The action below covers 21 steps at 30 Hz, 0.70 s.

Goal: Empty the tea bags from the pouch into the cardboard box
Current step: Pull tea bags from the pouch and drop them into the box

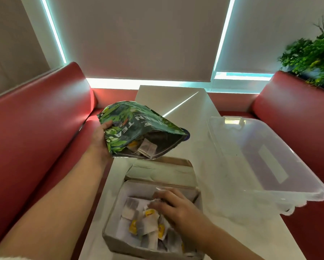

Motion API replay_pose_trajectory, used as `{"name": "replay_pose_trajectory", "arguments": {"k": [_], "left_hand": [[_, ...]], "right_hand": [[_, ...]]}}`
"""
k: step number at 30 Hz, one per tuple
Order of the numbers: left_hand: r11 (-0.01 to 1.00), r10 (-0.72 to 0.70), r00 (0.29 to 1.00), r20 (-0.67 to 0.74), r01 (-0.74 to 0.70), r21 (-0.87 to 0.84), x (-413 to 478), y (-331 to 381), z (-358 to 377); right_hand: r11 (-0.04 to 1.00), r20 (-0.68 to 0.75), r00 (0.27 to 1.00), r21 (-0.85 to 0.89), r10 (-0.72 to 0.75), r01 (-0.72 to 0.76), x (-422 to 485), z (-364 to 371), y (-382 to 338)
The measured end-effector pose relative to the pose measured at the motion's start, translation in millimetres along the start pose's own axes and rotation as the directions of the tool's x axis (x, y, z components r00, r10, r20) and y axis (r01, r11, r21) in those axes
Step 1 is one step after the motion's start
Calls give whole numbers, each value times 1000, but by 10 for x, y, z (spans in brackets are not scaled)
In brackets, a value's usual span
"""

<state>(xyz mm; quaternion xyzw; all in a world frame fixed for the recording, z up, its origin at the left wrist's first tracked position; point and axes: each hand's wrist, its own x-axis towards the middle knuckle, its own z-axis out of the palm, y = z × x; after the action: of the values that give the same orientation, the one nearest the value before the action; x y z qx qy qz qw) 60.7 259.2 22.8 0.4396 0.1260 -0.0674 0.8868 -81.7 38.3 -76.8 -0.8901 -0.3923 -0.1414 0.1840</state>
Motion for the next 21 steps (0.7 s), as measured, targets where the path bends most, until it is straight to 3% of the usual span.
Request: {"name": "replay_pose_trajectory", "arguments": {"k": [2, 5, 8, 10, 12, 14, 15, 18, 21], "left_hand": [[1000, 16, 1000, -2, -16, 24, -7, -19, -5], [999, 18, 1000, -4, -18, 49, -6, -39, -26], [998, 8, 1000, 0, -8, 67, 5, -33, -46], [996, 1, 1000, 1, -1, 86, 2, -30, -35], [995, -6, 1000, -1, 6, 100, -1, -22, -22], [995, -22, 1000, 12, 21, 99, -13, -23, 9], [995, -33, 999, 25, 31, 100, -26, -26, 35], [991, -65, 997, 41, 60, 120, -69, -48, 99], [990, -62, 997, 45, 56, 126, -87, -67, 86]], "right_hand": [[1000, 47, 999, 1, 27, -27, -2, 31, 8], [987, -133, 979, 63, 155, -147, 17, -121, 55], [953, -409, 862, 163, 300, -255, 107, -360, 154], [914, -496, 770, 274, 401, -299, 221, -525, 206], [899, -523, 735, 314, 432, -306, 348, -674, 253], [878, -469, 751, 353, 465, -323, 483, -804, 312], [829, -374, 764, 424, 526, -363, 555, -868, 334], [615, -16, 770, 613, 638, -496, 690, -973, 461], [429, 161, 756, 741, 634, -517, 676, -1006, 533]]}}
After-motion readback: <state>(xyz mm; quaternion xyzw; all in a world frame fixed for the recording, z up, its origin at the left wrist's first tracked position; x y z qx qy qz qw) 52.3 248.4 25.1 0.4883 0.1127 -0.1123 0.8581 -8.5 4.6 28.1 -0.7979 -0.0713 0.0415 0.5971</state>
